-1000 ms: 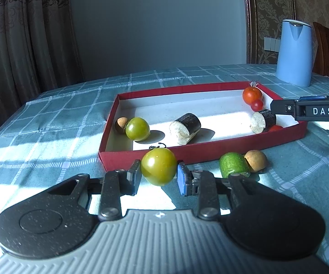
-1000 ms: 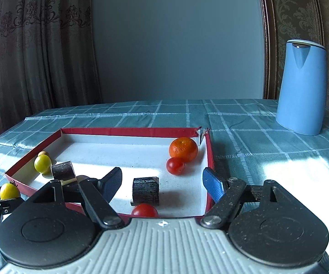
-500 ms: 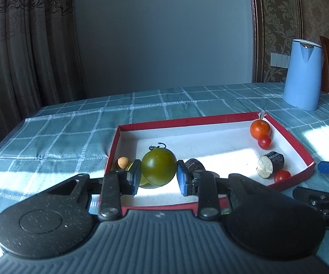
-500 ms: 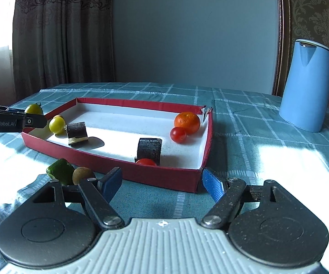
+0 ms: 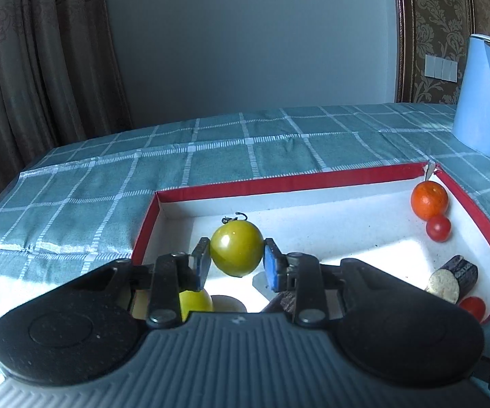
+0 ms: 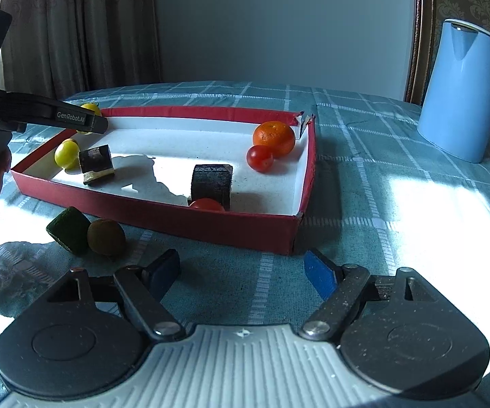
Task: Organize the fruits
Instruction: 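Lower green tomato into the box with left tool and open it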
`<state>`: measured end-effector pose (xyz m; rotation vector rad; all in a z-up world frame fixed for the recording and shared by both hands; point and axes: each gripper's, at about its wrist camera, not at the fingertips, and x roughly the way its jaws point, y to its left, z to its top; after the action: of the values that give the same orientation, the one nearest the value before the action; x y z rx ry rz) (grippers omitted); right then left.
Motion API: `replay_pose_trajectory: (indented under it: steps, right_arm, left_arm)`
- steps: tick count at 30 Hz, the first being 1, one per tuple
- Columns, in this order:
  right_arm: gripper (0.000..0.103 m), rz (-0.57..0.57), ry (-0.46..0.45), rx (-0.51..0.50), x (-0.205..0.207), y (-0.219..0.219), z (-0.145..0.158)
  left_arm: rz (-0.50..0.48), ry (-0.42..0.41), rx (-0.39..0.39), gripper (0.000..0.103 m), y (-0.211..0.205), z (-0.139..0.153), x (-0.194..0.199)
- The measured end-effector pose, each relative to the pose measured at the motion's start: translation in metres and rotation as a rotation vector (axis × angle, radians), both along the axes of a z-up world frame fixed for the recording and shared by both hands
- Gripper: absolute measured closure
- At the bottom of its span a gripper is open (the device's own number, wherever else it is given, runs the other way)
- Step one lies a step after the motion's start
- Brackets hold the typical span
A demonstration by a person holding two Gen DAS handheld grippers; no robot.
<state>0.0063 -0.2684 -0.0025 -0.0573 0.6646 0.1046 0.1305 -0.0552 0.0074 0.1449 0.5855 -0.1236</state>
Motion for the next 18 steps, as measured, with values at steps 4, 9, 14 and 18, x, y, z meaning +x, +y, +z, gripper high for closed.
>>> replay_pose_trajectory:
  steps: [4,9,14,18]
  right_arm:
    - [0.020,-0.004,0.005,-0.001,0.001,-0.001,0.000]
    - [0.016,-0.006,0.010,-0.003,0.002,-0.001,-0.001]
    - [0.010,-0.007,0.017,-0.004,0.003,-0.001,-0.002]
    - [0.008,-0.004,0.020,0.000,0.004,-0.002,-0.003]
  left_arm:
    - [0.030,0.026,0.036,0.073,-0.001,-0.010,0.008]
    - [0.031,0.005,0.047,0.057,-0.001,-0.012,0.005]
    - [0.050,-0.065,0.042,0.030,0.002,-0.007,-0.005]
    - [0.054,-0.084,0.030,0.030,0.008,-0.006,-0.018]
